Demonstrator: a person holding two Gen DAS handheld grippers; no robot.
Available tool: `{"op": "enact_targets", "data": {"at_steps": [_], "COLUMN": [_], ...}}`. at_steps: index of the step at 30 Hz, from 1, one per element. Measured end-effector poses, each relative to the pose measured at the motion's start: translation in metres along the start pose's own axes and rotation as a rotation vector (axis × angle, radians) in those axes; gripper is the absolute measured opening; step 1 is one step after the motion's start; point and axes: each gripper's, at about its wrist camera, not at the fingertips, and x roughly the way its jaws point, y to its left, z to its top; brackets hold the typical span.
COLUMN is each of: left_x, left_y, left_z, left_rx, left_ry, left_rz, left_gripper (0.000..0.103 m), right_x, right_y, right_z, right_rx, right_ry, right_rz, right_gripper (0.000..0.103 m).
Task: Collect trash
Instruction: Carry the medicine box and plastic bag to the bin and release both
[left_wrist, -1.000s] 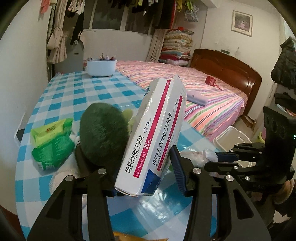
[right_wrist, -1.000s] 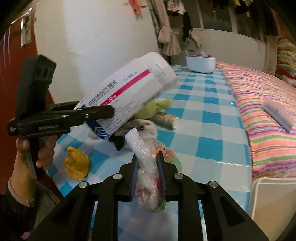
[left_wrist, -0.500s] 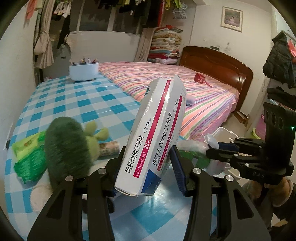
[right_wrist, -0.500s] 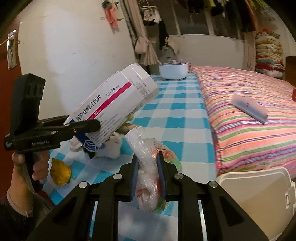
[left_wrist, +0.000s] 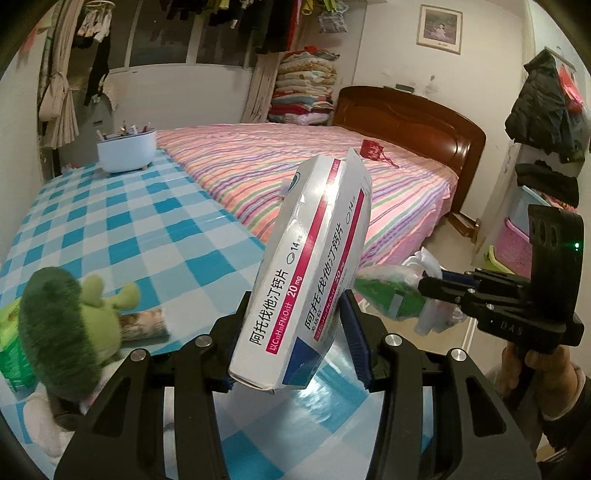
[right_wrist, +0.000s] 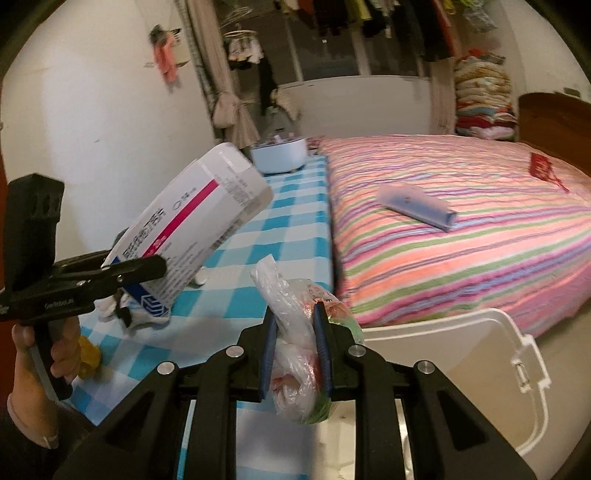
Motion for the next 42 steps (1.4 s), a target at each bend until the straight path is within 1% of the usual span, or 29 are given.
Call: {"op": "enact_targets", "data": {"at_steps": [8, 15, 26, 28, 30, 31, 32, 33, 36, 42], "left_x": [0.017, 0.031, 0.05, 0.052, 0.054, 0.056, 0.058, 0.059, 0.065, 0.076], "left_y": [-0.031, -0.067, -0.107, -0.111, -0.115, -0.116, -0.117, -0.119, -0.125, -0.143], "left_z": [0.005, 0.006, 0.007, 0.007, 0.006, 0.006, 0.006, 0.005, 0.004, 0.0], "left_rx": [0.038, 0.086, 0.148, 0.156, 0.162, 0.163, 0.166, 0.168, 0.173, 0.204], "left_ry": [0.012, 0.024, 0.045, 0.051, 0.052, 0.057, 0.06, 0.06, 0.075, 0.1], "left_rz": [-0.022, -0.052, -0.109, -0.12, -0.121, -0.125, -0.129, -0.129, -0.137, -0.142], "left_gripper": [0.046, 0.046, 0.046, 0.046, 0.046, 0.046, 0.046, 0.046, 0.046, 0.046], "right_x": [-0.019, -0.038, -0.054, -0.057, -0.063, -0.066, -0.07, -0.077, -0.088, -0.094], "right_y": [-0.039, -0.074, -0.106, -0.109, -0.115, -0.117, -0.119, -0.122, -0.126, -0.129], "right_z": [-0.004, -0.012, -0.02, -0.02, -0.02, -0.02, -0.02, -0.02, -0.019, -0.017], "right_rx": [0.07, 0.141, 0.22, 0.237, 0.268, 0.281, 0.291, 0.305, 0.336, 0.338], "right_ry": [-0.028, -0.045, -0.074, -0.085, -0.113, -0.134, -0.155, -0.189, -0.241, -0.275], "right_rz": [-0.079, -0.171, -0.255, -0.259, -0.279, -0.288, -0.294, -0.304, -0.307, -0.305], "right_gripper": [0.02, 0.02, 0.022, 0.03, 0.053, 0.056, 0.058, 0.058, 0.058, 0.058]}}
